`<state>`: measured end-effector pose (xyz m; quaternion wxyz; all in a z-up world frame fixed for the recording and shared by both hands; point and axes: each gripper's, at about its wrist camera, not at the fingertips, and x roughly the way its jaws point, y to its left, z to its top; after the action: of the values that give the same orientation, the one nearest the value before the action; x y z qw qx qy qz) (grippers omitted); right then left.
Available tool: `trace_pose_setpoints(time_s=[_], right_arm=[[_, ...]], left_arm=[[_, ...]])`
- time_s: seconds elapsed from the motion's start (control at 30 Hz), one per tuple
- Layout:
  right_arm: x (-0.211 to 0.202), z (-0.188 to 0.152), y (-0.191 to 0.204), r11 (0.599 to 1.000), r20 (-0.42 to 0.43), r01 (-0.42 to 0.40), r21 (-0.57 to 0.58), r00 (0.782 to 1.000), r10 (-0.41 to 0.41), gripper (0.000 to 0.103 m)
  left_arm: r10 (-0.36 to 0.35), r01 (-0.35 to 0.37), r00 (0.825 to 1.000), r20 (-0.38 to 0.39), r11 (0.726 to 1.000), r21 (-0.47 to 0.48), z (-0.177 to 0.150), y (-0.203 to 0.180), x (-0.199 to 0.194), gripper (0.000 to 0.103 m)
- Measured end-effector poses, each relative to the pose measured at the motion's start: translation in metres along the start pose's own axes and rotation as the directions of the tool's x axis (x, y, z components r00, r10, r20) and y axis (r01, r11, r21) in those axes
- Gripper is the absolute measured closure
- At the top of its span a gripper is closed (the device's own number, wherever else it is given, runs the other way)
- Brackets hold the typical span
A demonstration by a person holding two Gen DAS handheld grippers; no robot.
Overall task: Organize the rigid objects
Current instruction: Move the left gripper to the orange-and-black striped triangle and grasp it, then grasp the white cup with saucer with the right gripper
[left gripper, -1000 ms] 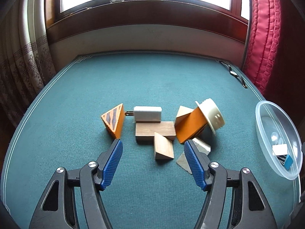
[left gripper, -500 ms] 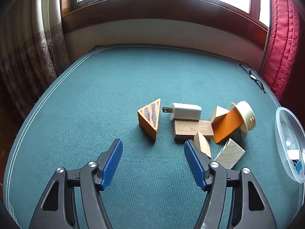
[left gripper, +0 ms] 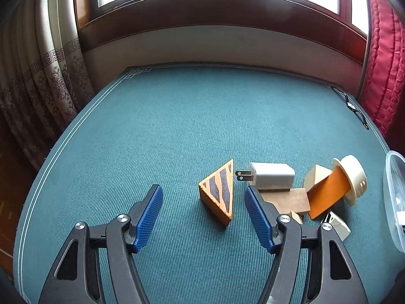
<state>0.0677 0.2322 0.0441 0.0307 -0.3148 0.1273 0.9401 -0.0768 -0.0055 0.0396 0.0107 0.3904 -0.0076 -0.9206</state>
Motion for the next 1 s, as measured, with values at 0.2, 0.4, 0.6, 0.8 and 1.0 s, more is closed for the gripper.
trace_pose_setpoints(time_s=[0.2,0.4,0.6,0.8,1.0], right_arm=[[0.006,-0.001,0.005,1.000,-0.022,-0.010,-0.003,1.000,0.010,0.002],[0.016,0.003,0.012,1.000,-0.049,-0.031,0.002,0.998,0.031,0.002],[0.029,0.014,0.020,0.998,-0.085,-0.065,0.025,0.994,0.067,0.002],[0.044,0.034,0.030,0.996,-0.108,-0.079,0.028,0.991,0.082,0.002],[0.069,0.054,0.039,0.991,-0.144,-0.122,0.059,0.981,0.129,0.003]], left_arm=[[-0.007,0.007,0.999,-0.035,1.000,0.005,0.001,-0.003,0.020,0.056],[-0.045,0.044,0.998,-0.051,0.999,-0.008,-0.002,0.001,0.026,0.073],[-0.066,0.065,0.998,-0.024,0.997,-0.029,-0.003,0.010,0.015,0.073],[-0.058,0.059,0.998,0.025,0.997,-0.044,-0.004,0.019,-0.003,0.073],[-0.044,0.046,0.998,0.042,0.997,-0.063,-0.003,0.027,-0.011,0.073]])
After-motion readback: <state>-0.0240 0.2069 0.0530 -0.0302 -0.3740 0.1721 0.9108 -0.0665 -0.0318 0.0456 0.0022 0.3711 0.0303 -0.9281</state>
